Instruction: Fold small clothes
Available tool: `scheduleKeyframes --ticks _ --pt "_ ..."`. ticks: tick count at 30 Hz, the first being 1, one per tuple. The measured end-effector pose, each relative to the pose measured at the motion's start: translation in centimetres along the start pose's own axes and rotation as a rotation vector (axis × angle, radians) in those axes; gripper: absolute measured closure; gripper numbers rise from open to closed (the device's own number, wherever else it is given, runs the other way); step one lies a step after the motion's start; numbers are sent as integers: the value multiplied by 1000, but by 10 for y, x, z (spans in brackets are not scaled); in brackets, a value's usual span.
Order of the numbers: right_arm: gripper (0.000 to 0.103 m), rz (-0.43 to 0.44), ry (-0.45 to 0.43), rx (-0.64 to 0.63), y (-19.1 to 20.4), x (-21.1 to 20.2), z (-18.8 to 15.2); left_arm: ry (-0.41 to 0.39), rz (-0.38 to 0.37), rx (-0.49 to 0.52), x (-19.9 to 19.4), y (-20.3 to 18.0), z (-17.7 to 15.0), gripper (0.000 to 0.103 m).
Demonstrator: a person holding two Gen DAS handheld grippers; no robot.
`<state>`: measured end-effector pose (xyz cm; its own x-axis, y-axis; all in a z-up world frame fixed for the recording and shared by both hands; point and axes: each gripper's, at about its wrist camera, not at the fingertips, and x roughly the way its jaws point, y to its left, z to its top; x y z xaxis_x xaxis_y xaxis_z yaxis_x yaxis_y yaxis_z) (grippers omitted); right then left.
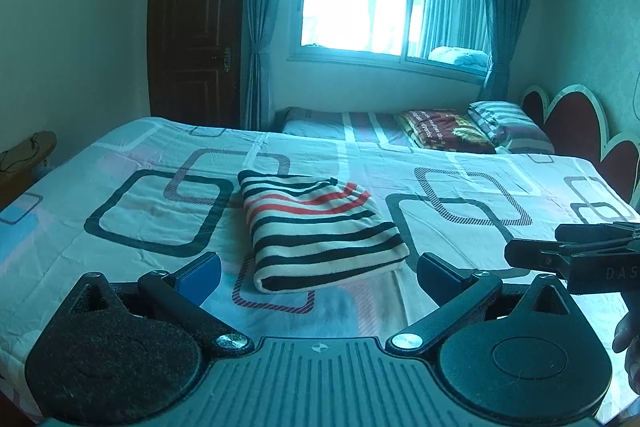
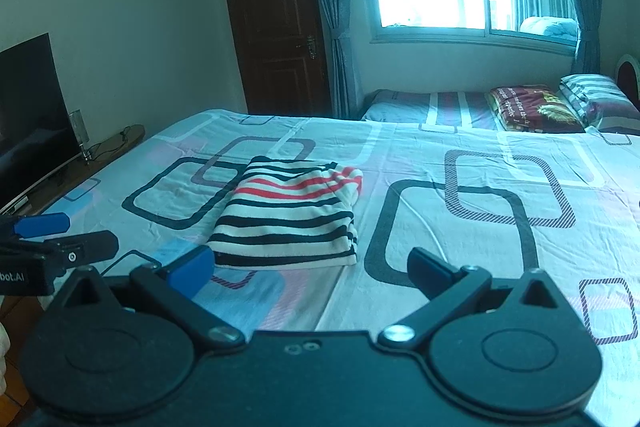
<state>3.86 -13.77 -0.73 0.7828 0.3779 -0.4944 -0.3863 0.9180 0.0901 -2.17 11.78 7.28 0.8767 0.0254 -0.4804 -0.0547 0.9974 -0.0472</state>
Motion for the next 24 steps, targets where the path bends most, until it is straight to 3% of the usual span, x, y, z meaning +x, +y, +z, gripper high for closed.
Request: scheduleKeyframes --ticks 24 --pt "1 -7 5 -1 -3 0 -1 5 -6 13 6 -2 1 0"
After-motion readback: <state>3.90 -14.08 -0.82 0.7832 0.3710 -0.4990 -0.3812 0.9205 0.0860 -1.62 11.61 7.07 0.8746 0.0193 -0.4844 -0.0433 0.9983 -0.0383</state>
